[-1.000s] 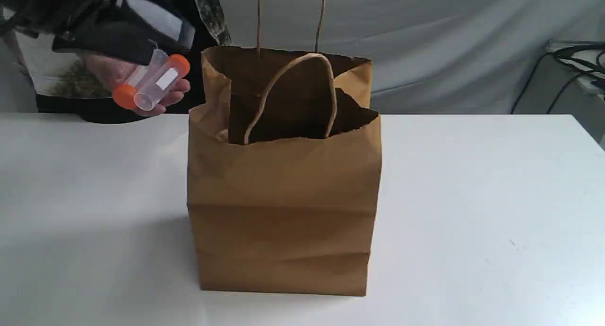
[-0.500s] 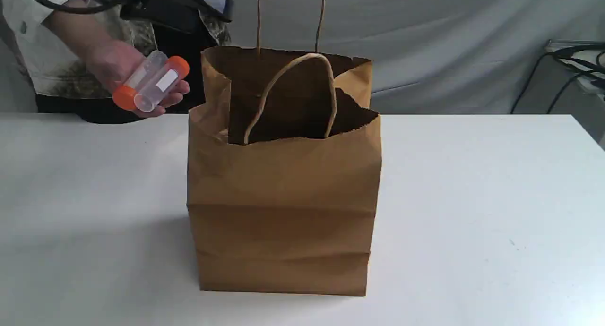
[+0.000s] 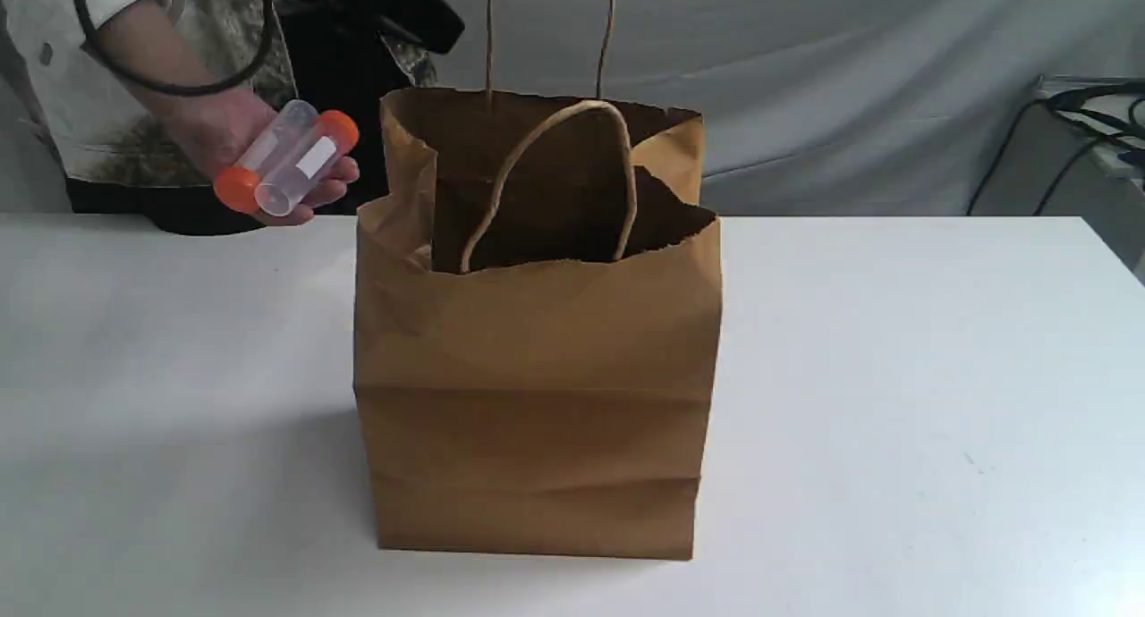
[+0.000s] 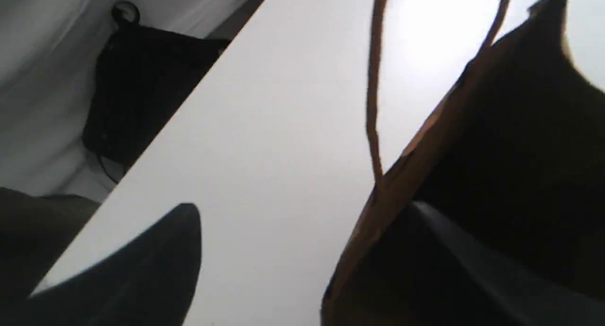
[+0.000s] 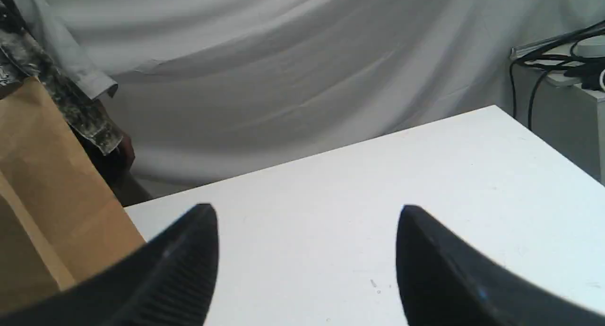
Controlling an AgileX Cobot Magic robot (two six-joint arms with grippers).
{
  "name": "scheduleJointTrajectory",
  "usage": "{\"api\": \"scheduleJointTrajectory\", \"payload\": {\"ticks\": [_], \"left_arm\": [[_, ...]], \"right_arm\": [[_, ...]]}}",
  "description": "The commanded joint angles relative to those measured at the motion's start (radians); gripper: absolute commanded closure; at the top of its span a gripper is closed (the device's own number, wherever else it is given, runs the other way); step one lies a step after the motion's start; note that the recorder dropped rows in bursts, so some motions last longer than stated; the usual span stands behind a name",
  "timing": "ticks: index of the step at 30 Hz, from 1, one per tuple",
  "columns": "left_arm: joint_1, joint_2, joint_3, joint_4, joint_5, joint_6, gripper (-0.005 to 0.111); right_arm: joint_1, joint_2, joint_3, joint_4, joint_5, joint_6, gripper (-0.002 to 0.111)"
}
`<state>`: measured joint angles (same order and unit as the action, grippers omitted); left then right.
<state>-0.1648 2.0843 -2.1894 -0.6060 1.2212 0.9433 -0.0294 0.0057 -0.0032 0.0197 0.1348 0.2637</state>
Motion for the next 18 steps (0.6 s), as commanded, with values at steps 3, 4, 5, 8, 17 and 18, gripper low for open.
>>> {"api": "scheduleJointTrajectory", "payload": {"ticks": [3, 4, 5, 8, 17, 18], "left_arm": [[-0.017, 0.034, -0.002, 0.024, 0.0, 0.031, 0.044], [-0.017, 0.038, -0.002, 0.037, 0.0, 0.034, 0.044], [-0.017, 0.043, -0.002, 0.047, 0.0, 0.034, 0.044], [-0.014, 0.049, -0.002, 0.043, 0.0, 0.034, 0.044], [-0.014, 0.063, 0.0, 0.079, 0.0, -0.004, 0.044], [-0.014, 0.066, 0.0, 0.079, 0.0, -0.018, 0.044]], "right_arm": [[-0.004, -0.006, 0.003, -0.002, 0.003, 0.002, 0.053], [-0.004, -0.006, 0.003, -0.002, 0.003, 0.002, 0.053], [-0.004, -0.006, 0.003, -0.002, 0.003, 0.002, 0.053], [-0.004, -0.006, 0.003, -0.002, 0.004, 0.002, 0.053], [-0.004, -0.006, 0.003, -0.002, 0.004, 0.002, 0.053], [-0.004, -0.006, 0.003, -0.002, 0.004, 0.002, 0.053]]}}
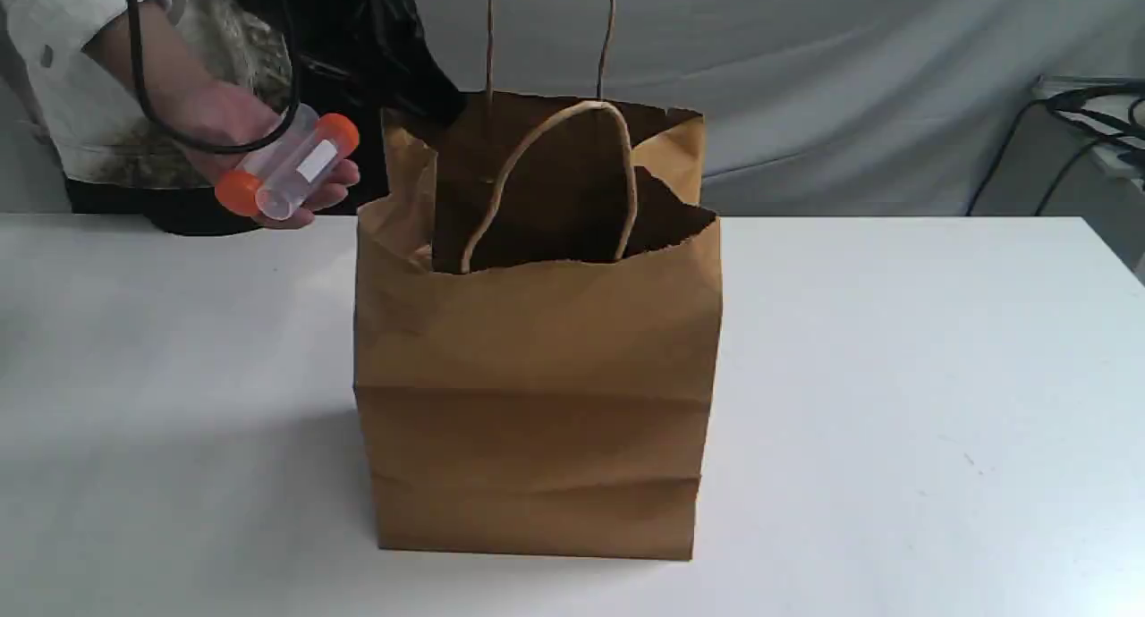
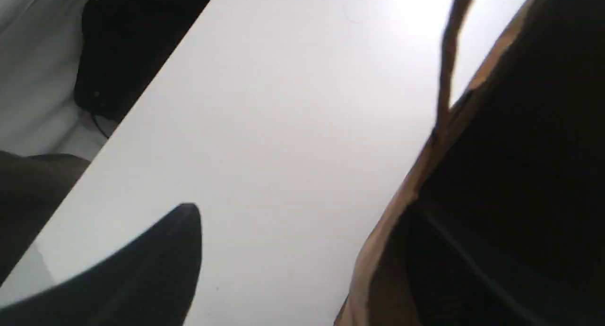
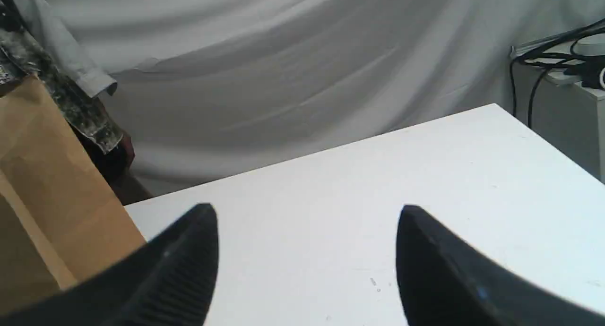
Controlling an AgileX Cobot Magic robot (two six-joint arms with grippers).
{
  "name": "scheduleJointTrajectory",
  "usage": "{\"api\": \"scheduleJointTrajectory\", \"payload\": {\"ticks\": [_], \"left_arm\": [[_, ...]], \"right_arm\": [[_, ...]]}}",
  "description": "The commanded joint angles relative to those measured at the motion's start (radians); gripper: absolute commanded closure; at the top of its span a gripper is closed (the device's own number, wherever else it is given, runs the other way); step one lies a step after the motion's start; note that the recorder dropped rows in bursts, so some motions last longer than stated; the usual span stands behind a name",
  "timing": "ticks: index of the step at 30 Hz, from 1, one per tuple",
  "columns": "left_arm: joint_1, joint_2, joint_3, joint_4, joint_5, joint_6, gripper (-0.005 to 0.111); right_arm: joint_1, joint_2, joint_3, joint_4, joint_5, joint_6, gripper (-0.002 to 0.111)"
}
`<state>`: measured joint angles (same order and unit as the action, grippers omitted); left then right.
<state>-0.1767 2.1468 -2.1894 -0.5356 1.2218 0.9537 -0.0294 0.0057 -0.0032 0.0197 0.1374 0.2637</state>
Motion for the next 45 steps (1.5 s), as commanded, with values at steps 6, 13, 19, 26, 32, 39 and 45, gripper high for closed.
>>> {"api": "scheduleJointTrajectory", "payload": {"ticks": [6, 13, 19, 26, 32, 39, 45], "left_arm": [[-0.002, 0.013, 0.0, 0.019, -0.001, -0.068, 0.044], [-0.014, 0.023, 0.0, 0.033, -0.001, -0.116, 0.045], [-0.022, 0.023, 0.0, 0.042, -0.001, -0.174, 0.067], [-0.084, 0.023, 0.0, 0.105, -0.001, -0.191, 0.107], [-0.095, 0.023, 0.0, 0.13, -0.001, -0.293, 0.107], [-0.095, 0.023, 0.0, 0.157, -0.001, -0.352, 0.107], [-0.095, 0.023, 0.0, 0.143, -0.001, -0.352, 0.107]], "right_arm": [[-0.004, -0.006, 0.003, -0.002, 0.002, 0.002, 0.053], [-0.004, -0.006, 0.003, -0.002, 0.002, 0.002, 0.053], [-0.004, -0.006, 0.003, -0.002, 0.002, 0.002, 0.053], [-0.004, -0.006, 0.003, 0.01, -0.086, 0.006, 0.053], [-0.004, -0.006, 0.003, 0.142, -0.185, 0.006, 0.053], [-0.004, -0.006, 0.003, 0.356, -0.193, 0.009, 0.053], [-0.004, -0.006, 0.003, 0.459, -0.125, 0.062, 0.053]]}}
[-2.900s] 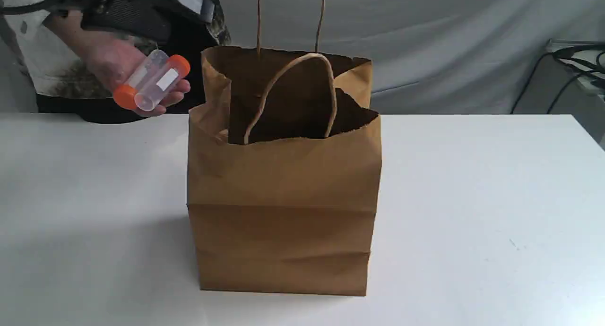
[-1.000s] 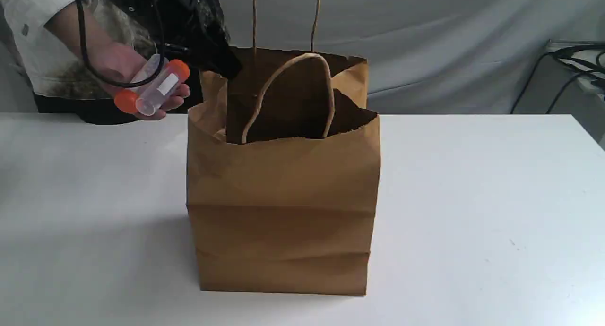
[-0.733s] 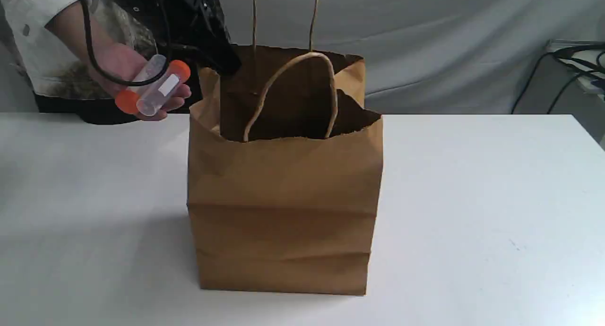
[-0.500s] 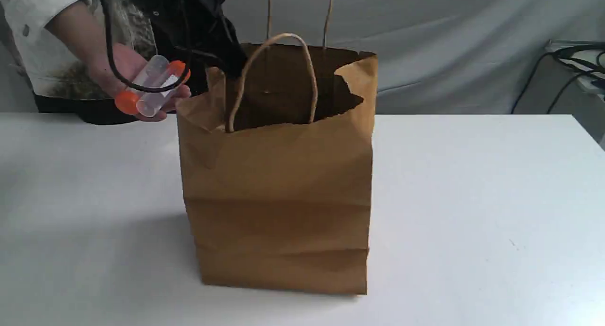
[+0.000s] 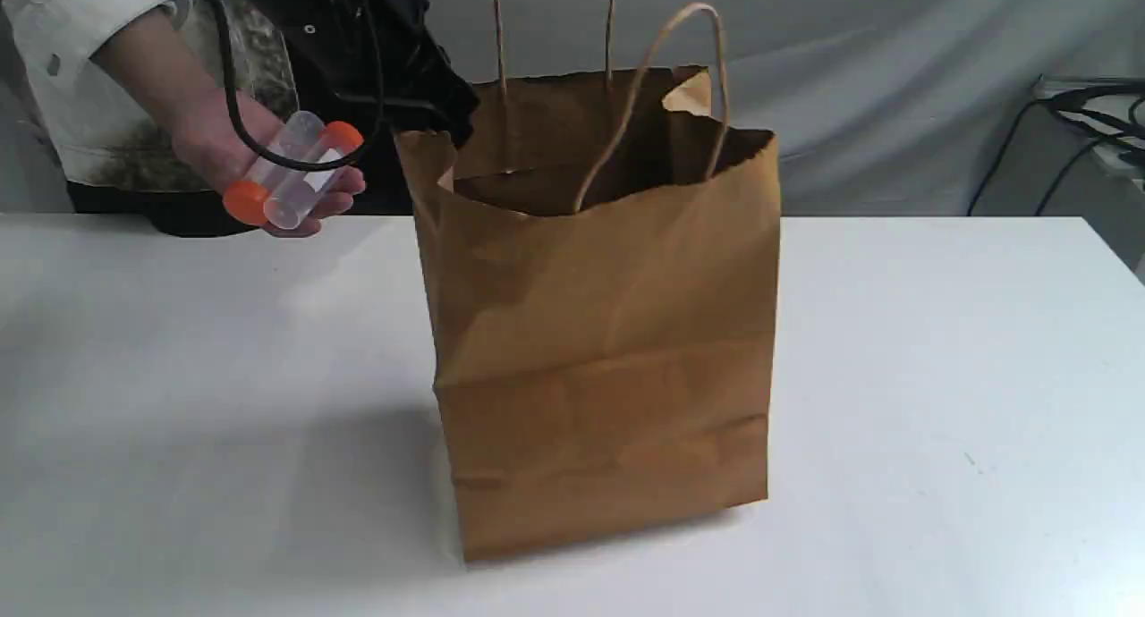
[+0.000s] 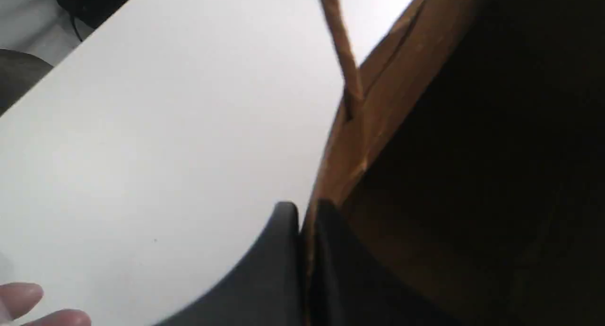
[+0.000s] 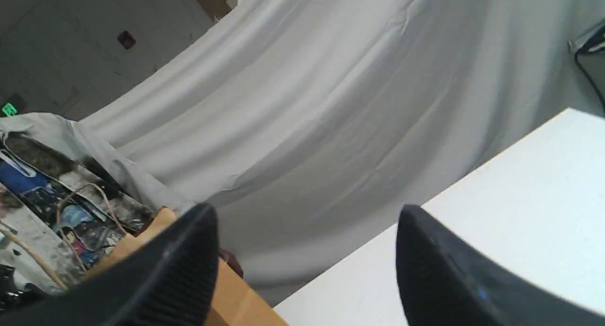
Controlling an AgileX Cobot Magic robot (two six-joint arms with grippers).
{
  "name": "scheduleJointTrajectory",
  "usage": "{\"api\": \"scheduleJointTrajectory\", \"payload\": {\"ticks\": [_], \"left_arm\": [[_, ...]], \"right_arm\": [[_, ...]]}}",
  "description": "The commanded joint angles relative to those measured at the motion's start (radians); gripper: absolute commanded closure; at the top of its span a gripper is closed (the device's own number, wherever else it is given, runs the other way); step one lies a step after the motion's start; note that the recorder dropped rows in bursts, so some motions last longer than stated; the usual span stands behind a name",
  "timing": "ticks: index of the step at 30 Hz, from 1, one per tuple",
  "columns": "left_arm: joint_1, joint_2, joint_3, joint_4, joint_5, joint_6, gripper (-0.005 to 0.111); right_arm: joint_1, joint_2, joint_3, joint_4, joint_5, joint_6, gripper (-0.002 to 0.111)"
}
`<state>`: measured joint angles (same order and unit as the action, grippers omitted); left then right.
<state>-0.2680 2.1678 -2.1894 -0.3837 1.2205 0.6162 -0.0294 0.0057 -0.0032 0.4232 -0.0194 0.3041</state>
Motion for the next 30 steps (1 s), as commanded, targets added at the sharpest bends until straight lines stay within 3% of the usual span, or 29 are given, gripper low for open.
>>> {"api": "scheduleJointTrajectory", "payload": {"ticks": [1, 6, 11, 16, 21, 30], "left_arm": [[-0.004, 0.002, 0.0, -0.009, 0.001, -0.015, 0.107], [-0.004, 0.002, 0.0, -0.025, 0.001, -0.015, 0.107], [-0.004, 0.002, 0.0, -0.032, 0.001, -0.015, 0.107], [-0.004, 0.002, 0.0, -0.032, 0.001, -0.015, 0.107], [-0.004, 0.002, 0.0, -0.032, 0.001, -0.013, 0.107], [-0.004, 0.002, 0.0, -0.032, 0.001, -0.013, 0.107]], "right_arm": [[-0.004, -0.006, 0.003, 0.055, 0.041, 0.021, 0.053], [0.004, -0.006, 0.003, 0.032, 0.003, 0.013, 0.053], [0.047, -0.006, -0.051, -0.185, -0.07, -0.017, 0.053], [0.082, 0.003, -0.086, -0.217, -0.196, -0.015, 0.053], [0.118, 0.15, -0.151, -0.315, -0.212, 0.026, 0.052], [0.259, 0.535, -0.366, -0.444, -0.31, 0.052, 0.039]]}}
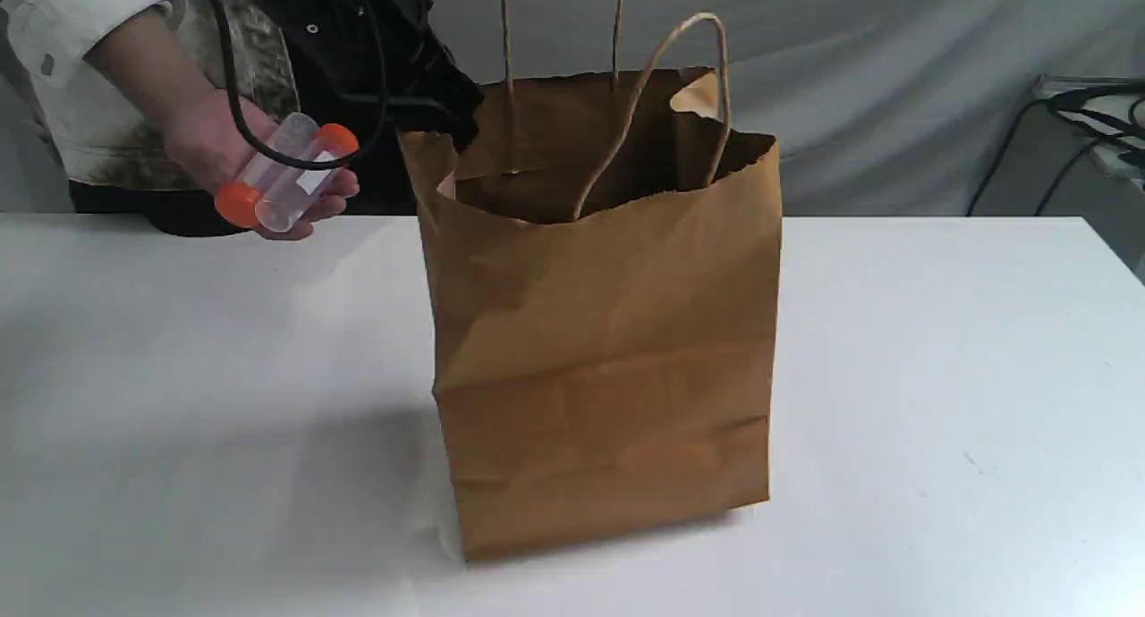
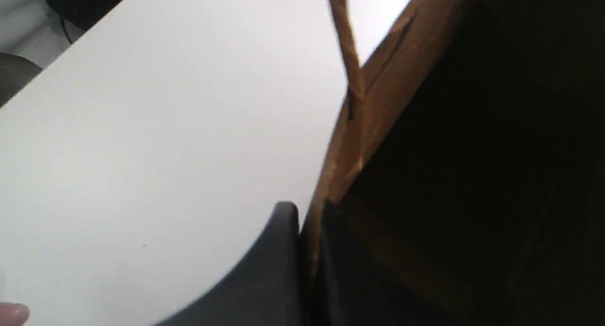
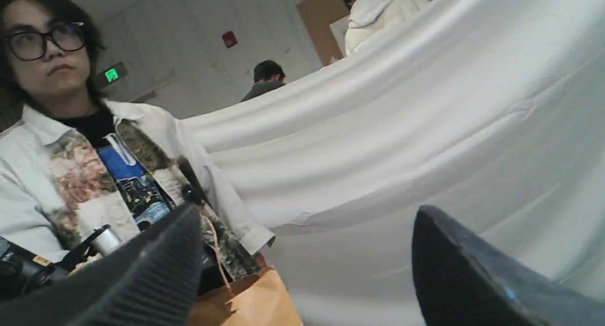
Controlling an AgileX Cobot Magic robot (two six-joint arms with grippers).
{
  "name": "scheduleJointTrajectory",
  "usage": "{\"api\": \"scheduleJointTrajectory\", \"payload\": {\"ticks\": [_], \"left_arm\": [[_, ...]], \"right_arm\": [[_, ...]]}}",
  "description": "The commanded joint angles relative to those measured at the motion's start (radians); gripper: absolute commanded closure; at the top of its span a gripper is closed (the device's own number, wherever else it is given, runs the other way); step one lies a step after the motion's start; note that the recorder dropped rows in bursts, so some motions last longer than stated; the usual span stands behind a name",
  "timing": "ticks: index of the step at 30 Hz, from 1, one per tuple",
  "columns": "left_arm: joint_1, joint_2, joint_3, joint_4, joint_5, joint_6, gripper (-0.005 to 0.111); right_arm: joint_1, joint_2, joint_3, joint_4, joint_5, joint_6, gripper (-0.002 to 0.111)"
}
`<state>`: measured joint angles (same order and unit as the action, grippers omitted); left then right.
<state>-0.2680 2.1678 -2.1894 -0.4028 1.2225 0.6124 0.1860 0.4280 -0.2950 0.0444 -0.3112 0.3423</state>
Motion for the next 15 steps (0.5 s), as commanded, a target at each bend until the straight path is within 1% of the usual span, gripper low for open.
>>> {"api": "scheduleJointTrajectory", "payload": {"ticks": [1, 5, 10, 12, 15], "left_arm": [[-0.004, 0.002, 0.0, -0.013, -0.001, -0.009, 0.107], [-0.004, 0.002, 0.0, -0.013, -0.001, -0.009, 0.107], [-0.004, 0.002, 0.0, -0.013, -0.001, -0.007, 0.107], [-0.004, 0.002, 0.0, -0.013, -0.001, -0.007, 0.107], [-0.002, 0.002, 0.0, -0.018, -0.001, -0.007, 0.107]], "right_arm": [[0.063, 0.157, -0.105, -0.095, -0.007, 0.029, 0.037], [0.134, 0.304, -0.23, -0.264, 0.073, 0.136, 0.036], [0.21, 0.435, -0.408, -0.552, 0.175, 0.3, 0.037], [0.23, 0.463, -0.461, -0.637, 0.239, 0.35, 0.037], [0.259, 0.488, -0.511, -0.692, 0.324, 0.347, 0.04]]}}
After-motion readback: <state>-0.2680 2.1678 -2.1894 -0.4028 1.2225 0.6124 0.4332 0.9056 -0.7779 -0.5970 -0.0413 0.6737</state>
